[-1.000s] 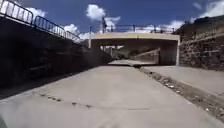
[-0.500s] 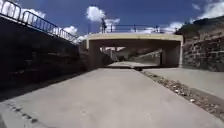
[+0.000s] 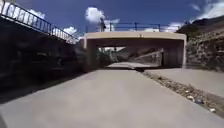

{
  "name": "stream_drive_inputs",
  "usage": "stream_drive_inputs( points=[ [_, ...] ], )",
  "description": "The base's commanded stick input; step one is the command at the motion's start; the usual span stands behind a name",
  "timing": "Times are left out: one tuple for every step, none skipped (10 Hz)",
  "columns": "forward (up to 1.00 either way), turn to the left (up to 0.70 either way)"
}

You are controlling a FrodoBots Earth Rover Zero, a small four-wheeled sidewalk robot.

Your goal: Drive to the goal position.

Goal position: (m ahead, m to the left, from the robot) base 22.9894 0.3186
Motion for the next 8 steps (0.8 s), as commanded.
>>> stream_drive_inputs(
  points=[
    [1.00, -0.01],
    [1.00, -0.01],
    [1.00, -0.01],
    [1.00, -0.01],
    [1.00, -0.01],
    [1.00, -0.01],
    [1.00, -0.01],
    [1.00, -0.01]
  ],
)
